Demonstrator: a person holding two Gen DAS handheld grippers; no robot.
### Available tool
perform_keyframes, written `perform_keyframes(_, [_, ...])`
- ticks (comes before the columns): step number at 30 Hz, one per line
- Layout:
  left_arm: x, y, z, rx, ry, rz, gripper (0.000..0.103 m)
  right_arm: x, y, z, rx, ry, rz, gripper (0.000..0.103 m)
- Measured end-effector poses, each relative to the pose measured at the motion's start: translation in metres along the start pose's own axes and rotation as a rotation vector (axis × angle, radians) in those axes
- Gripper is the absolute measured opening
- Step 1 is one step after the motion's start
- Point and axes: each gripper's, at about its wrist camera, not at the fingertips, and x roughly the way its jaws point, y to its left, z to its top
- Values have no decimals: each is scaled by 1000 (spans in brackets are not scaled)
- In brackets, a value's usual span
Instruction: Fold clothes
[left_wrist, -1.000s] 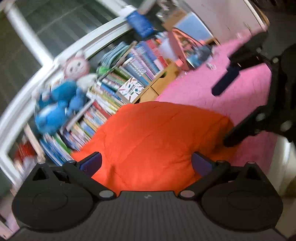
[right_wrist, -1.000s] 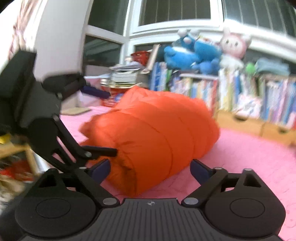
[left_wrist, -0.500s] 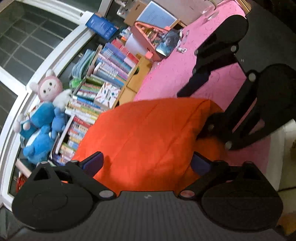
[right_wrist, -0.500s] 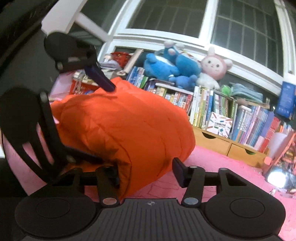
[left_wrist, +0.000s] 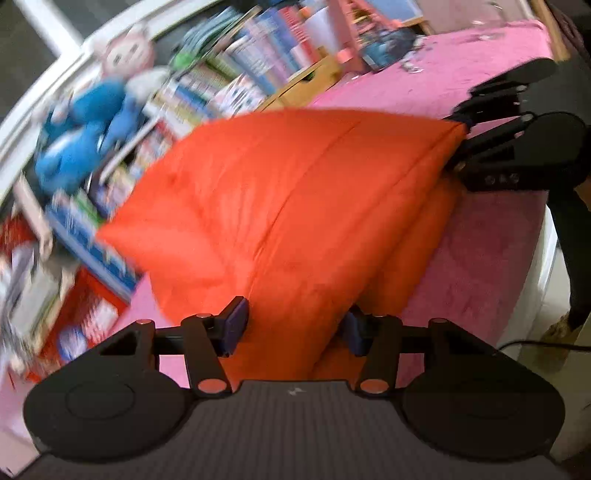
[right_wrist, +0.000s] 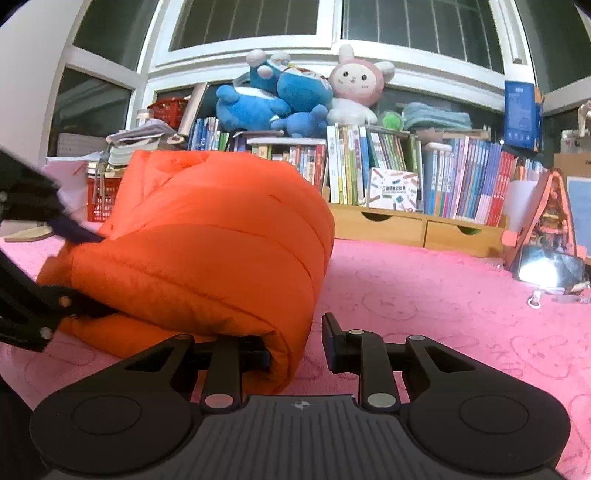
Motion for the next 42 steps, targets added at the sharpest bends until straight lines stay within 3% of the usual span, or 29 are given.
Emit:
perform_keyframes(4, [-3,19,-12,-188,48,-45,52,3,-5,-3,30,21,3,28])
perform_keyframes(8, [-21,64,-13,-483,64,-167,50,2,-8,-4,7,19,31,28])
perform_keyframes(10, [-45,97,-6,-652,-24,-236,50,1,-8,-5,-20,12,40,28])
perform_keyframes(11, [-59,114,0,-731,-93,-263,57,1,-8,-5,-36,8,42,28])
perform_keyframes(12, [-71,128,11,-779,-169,-260,71,1,-8,-6,-42,8,44,28])
perform_keyframes(14, [-89,147,42,-790,-302,-195,84,1,-7,-7,-44,10,48,28])
perform_keyframes(16, [-84,141,86,-682,-338,-80,84,2,-8,-9,-38,13,51,28])
perform_keyframes(17, [-77,134,108,-633,-340,-31,84,1,-6,-9,-49,10,50,28])
perform_keyframes(20, [-30,104,163,-528,-289,21,84,1,-4,-9,-72,7,46,28])
perform_keyframes(23, [27,74,180,-386,-202,163,84,1,-7,-8,-52,16,61,28])
perform_keyframes(25, [63,66,173,-342,-118,253,84,1,-9,-8,-46,18,71,28])
perform_keyframes(28, [95,76,135,-386,-25,333,85,2,-14,-8,-29,22,95,29])
perform_keyframes(30, [100,90,106,-462,-3,363,100,3,-17,-7,-11,25,116,31])
perform_keyframes(36, [104,106,57,-641,27,343,103,9,-23,-2,38,52,158,34])
perform_keyframes(40, [107,108,39,-760,18,301,103,14,-46,9,149,128,279,37])
perform_keyframes(42, [108,109,33,-793,11,289,103,17,-73,16,267,192,398,49])
